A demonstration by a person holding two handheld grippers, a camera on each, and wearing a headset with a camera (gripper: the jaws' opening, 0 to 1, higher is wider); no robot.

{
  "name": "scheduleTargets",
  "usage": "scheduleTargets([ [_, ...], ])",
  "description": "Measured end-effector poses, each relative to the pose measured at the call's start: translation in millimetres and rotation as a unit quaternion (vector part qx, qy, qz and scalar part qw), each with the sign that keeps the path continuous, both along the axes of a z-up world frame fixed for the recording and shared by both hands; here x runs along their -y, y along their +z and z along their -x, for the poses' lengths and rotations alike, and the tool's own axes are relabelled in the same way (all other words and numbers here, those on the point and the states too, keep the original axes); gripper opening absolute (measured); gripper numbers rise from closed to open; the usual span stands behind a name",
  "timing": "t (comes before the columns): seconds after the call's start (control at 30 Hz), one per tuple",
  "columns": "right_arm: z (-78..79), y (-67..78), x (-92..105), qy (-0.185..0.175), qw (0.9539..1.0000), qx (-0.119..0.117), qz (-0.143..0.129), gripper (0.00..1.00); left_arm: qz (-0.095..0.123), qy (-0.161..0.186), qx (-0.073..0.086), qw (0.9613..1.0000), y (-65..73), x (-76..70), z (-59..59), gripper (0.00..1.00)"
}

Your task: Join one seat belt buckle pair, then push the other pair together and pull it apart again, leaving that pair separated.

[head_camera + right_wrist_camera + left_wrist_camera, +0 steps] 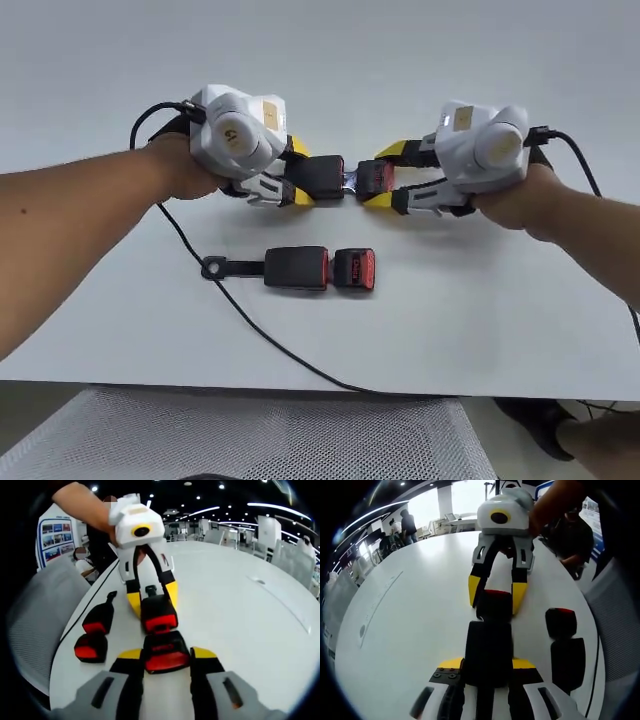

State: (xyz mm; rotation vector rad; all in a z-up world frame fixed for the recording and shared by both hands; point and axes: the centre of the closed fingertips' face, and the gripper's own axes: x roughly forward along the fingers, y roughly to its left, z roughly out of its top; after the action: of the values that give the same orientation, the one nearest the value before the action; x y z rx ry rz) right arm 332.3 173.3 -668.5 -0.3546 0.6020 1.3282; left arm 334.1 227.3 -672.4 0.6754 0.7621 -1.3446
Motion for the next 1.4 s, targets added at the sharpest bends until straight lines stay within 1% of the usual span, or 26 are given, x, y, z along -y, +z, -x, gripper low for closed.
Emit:
scheduleTargets([
  [0.13, -1.9, -0.5, -10.4, -0.001, 1.0000, -0.005, 0.006, 0.35, -0.004, -0.007, -0.001, 1.0000, 0.3, -0.3, -0.2, 0.34],
  [0.2, -2.5, -1.0, -11.5, 0.003, 0.9999, -0.004, 0.012, 0.35, -0.005, -0.010, -0.004, 0.9999, 0.6, -1.0, 0.0, 0.34],
  [0.37, -2.9, -1.6, -14.3, 0.000, 0.9998, -0.008, 0.021, 0.35, -0.003, -0.017, -0.005, 0.9998, 1.4, -2.4, -0.7, 0.33],
  [0.53, -3.1, -2.1, -13.6, -0.004, 0.9995, -0.007, 0.031, 0.35, -0.005, -0.027, -0.007, 0.9996, 2.0, -2.8, -0.8, 0.33],
  [0.7, -3.3, -2.1, -12.0, -0.002, 0.9993, -0.008, 0.036, 0.35, -0.004, -0.027, -0.007, 0.9996, 0.9, -2.4, -1.9, 0.33],
  [1.0, -2.7, -1.4, -9.7, -0.003, 0.9992, -0.006, 0.040, 0.35, -0.008, -0.029, -0.007, 0.9995, -1.4, -2.8, -4.1, 0.34],
  [1.4, -2.0, -0.4, -8.9, -0.001, 0.9990, -0.003, 0.046, 0.35, -0.009, -0.031, -0.006, 0.9995, 0.4, -1.0, -1.4, 0.34],
])
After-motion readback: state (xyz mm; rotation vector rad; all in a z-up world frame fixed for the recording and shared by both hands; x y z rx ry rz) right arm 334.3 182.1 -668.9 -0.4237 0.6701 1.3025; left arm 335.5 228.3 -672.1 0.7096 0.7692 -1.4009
